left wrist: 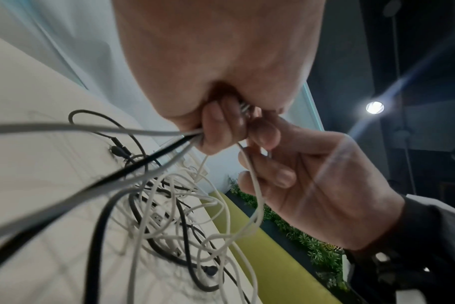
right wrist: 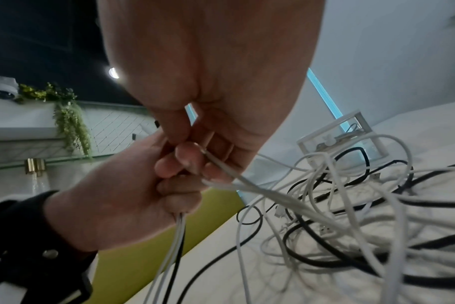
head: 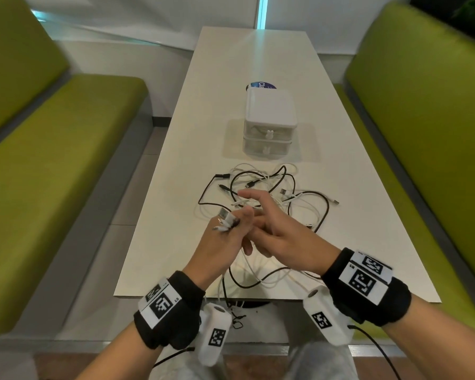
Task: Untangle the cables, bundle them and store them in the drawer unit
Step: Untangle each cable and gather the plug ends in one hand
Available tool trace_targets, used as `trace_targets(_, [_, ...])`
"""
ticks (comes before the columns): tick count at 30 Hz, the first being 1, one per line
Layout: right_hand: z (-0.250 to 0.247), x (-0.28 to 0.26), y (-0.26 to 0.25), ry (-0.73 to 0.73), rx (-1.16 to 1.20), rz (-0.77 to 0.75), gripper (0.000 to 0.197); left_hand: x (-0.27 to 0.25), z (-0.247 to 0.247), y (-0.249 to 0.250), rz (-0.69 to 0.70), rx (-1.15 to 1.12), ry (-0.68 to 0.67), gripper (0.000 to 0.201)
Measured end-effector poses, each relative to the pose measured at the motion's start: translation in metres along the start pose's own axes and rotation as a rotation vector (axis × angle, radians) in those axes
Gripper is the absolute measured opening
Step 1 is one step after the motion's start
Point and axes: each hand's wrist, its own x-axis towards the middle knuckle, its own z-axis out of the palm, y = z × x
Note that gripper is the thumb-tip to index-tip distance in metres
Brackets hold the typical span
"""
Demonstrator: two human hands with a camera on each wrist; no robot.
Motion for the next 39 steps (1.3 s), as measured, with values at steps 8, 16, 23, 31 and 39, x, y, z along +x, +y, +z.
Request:
trace_targets(8, [0.015, -0.001, 0.018, 0.190, -0.065, 0.083, 0.038, 0.001, 0.003, 0.009, -0.016, -0.101, 0.141, 0.071])
trace_targets(16, [0.016, -0.008, 0.031, 0.211, -0.045, 0.134, 0.024, 0.005, 0.002, 0.011, 0.097, -0.235, 0.121, 0.080])
trace_targets(23, [-0.002, -0.018, 0.053, 0.008, -0.617, 0.077, 0.049, 0.012, -0.010, 0.013, -0.063, -0.277, -0.019, 0.075])
trace_targets(31, [-0.005, -0.010, 0.043, 0.121, -0.746, -0.025, 0.014, 0.012, 0.000, -0.001, 0.063, 0.499, -0.046, 0.024])
trace_targets(39, [-0.002, -0.018, 0.052, 0.073, -0.691, 0.006, 0.046, 0.016, -0.009, 0.000, 0.034, 0.713, -0.251, 0.028])
